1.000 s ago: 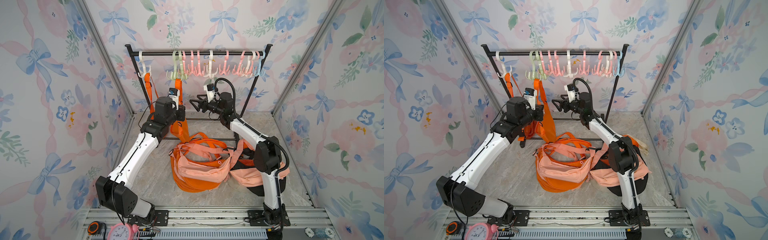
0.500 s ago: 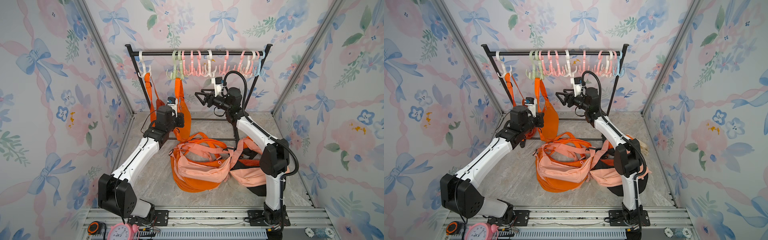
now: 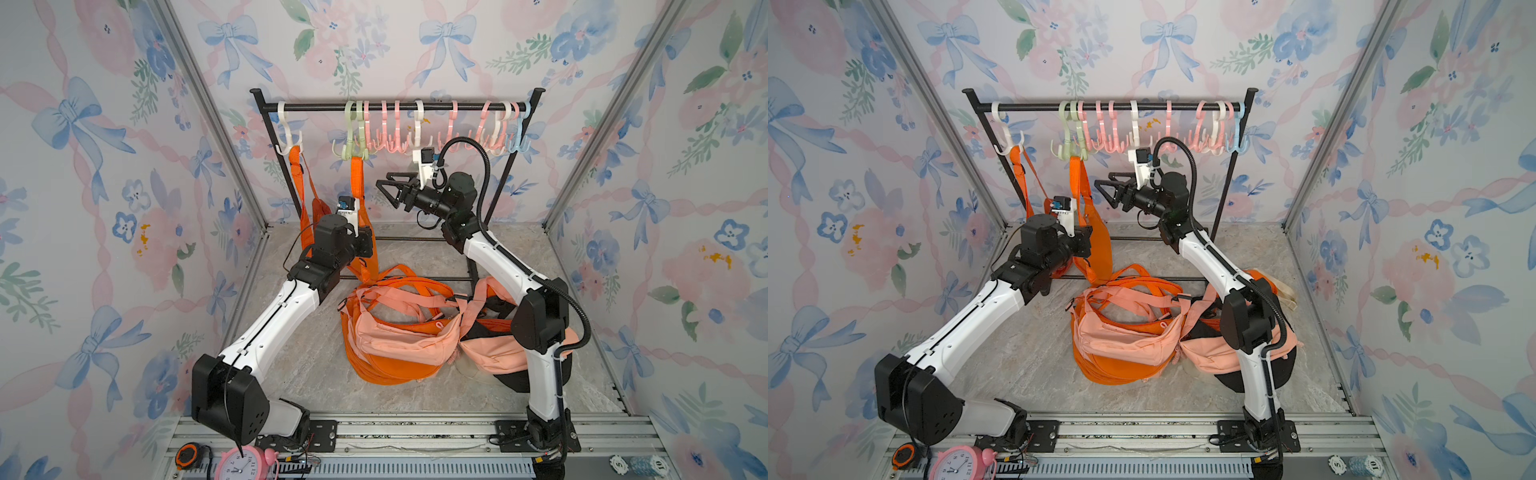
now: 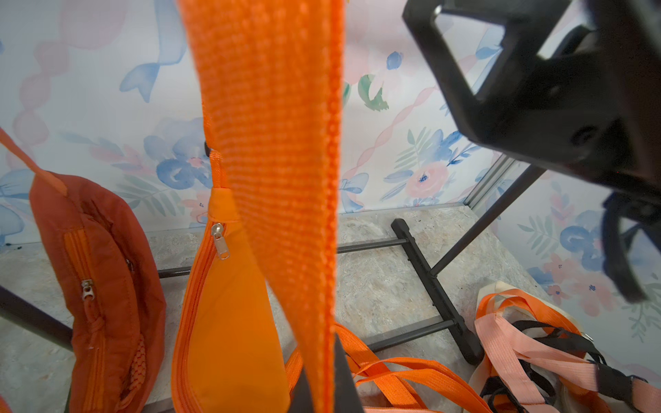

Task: Take the bag off the hook
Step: Pick up the bag from the hook.

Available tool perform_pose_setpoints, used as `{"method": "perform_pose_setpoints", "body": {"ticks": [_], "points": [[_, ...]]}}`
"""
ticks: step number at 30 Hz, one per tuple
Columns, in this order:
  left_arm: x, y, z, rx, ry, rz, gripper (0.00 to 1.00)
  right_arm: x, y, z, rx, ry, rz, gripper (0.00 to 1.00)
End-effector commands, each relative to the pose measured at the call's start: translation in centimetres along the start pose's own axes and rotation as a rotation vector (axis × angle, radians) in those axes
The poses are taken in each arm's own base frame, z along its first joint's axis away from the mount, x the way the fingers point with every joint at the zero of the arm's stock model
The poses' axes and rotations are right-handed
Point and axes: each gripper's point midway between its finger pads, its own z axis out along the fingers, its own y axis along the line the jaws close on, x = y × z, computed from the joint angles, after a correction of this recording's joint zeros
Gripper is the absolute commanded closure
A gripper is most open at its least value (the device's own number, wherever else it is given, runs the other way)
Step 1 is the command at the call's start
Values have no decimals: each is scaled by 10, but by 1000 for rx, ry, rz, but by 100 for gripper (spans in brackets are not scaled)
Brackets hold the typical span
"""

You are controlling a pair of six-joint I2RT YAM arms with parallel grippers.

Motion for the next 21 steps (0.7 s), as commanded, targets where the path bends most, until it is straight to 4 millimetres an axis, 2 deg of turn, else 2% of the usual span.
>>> {"method": "perform_pose_setpoints", "body": {"ticks": [1,4,10,14,21], "points": [[-27,-4,-31,3,-76,15,100,27,-23,20,-2,-20,-9,25],[-35,-9,-45,19,-90,20,100,43,-31,40,-22,-18,-15,24],[-36,-6,-59,8,-88,38,100,55,-20,66,-33,-64,-106,17],[-31,-4,-61,11,-78,37,100,55,-24,69,6,-105,-139,18],[-23,-3,-59,15,-58,29,100,38,-19,67,7,-179,-153,24]]}}
